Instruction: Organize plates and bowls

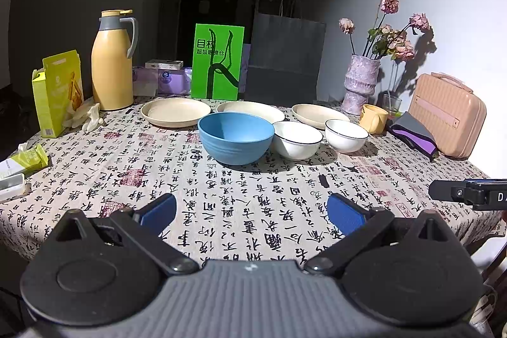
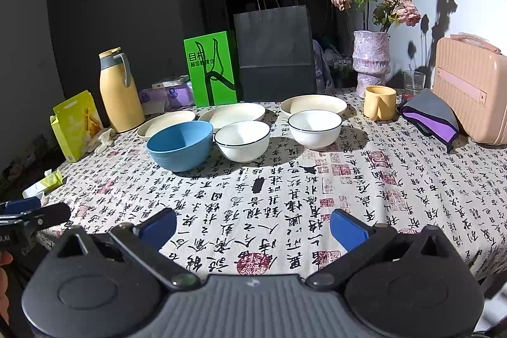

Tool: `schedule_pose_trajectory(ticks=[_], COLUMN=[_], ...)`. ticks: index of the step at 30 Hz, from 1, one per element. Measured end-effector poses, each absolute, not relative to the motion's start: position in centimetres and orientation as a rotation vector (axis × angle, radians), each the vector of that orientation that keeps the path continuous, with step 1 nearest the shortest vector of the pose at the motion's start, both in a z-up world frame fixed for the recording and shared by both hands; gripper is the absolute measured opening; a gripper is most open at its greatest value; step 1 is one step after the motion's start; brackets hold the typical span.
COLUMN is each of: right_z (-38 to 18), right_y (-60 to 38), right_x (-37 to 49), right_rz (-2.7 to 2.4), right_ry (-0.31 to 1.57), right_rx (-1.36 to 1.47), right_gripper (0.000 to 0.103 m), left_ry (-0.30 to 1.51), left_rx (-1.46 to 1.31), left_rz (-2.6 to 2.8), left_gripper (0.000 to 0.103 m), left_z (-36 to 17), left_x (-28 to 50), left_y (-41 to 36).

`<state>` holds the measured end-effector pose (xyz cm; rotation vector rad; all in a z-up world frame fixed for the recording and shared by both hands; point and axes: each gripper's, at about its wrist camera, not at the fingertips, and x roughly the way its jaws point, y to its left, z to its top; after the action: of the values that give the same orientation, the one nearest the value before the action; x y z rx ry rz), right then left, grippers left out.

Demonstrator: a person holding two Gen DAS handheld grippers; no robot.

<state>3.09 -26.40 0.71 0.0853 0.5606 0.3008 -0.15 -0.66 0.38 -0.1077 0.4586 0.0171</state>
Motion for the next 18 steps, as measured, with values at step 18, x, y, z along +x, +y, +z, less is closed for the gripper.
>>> schedule_pose_trajectory(ticks=[18], right_z=[1.06], right_y=[-26.35], right_x=[3.14], right_rz=[0.301], right_ry=[0.552], right_rx=[0.081], right_gripper=[0.103], left_ry=[0.452], left_rx=[-0.109], left_rz=[0.017], left_gripper=[0.103], left_z=[0.59], left_x=[-0.24], left_y=[-0.56])
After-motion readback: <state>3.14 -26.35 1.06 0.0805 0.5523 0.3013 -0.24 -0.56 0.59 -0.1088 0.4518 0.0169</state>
